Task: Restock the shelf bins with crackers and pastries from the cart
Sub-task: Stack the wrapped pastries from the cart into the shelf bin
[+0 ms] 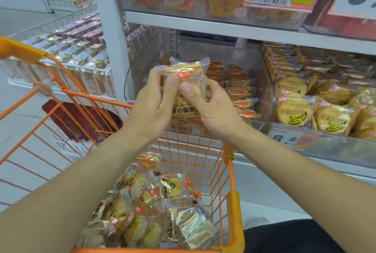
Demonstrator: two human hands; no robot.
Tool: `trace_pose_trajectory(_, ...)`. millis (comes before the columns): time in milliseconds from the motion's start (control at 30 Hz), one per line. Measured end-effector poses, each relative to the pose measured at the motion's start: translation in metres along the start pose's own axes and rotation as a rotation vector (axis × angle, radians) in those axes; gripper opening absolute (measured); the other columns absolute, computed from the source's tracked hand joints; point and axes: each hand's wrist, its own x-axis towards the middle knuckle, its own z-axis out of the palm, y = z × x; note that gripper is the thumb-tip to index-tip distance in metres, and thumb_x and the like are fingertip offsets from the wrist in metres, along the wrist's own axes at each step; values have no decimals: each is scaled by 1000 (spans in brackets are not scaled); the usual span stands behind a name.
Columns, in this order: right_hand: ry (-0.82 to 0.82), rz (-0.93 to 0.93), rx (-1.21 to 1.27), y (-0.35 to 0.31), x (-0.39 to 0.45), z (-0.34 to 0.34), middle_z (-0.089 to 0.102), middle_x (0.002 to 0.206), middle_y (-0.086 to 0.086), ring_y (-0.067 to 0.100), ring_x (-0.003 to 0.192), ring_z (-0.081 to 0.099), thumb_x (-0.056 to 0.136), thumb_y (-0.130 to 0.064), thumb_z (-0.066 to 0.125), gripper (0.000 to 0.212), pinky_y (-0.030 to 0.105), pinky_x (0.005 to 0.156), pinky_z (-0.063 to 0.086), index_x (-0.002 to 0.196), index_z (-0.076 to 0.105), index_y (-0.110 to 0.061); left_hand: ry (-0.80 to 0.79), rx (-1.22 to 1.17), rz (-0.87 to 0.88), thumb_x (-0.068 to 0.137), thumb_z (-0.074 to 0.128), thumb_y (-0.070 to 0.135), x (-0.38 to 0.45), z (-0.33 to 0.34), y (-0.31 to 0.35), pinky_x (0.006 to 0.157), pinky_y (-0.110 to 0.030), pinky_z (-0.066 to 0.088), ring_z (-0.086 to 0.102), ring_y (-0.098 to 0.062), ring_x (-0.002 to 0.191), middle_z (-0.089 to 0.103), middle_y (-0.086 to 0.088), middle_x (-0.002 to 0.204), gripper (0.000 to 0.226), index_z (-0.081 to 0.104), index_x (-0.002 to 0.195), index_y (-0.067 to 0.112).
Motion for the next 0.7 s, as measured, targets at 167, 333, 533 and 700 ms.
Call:
trace_pose_trajectory(167,156,29,-38,1,27,-12,67,127,-3,11,113,67,82,-67,65,80,42,97,57,142,46,-18,-60,370,0,99,9,57,17,-9,-29,96,-46,41,49,-25,106,57,-5,109,64,55,108,13)
trace_pose_trajectory(333,104,111,-249,5,100,-14,73,110,1,17,102,69,93,-67,49,56,37,99,52,113,65,-17,-423,928,-142,96,9,62,12,-3,-51,116,-49,12,15,-33,145,32,-14,152,72,35,146,16)
trace_pose_trajectory(533,153,4,-432,23,173,19,59,106,-2,9,92,60,105,-51,38,36,13,75,41,117,41,-18,-411,985,-116,96,3,60,12,0,-53,118,-53,11,9,-35,148,27,-11,155,72,28,149,19)
trace_pose_trajectory(700,266,-85,-476,33,213,45,43,148,9,26,135,46,103,-55,36,62,51,114,34,147,29,-12,-432,1001,-116,98,4,58,12,0,-54,118,-54,7,6,-36,149,24,-13,157,69,23,152,19)
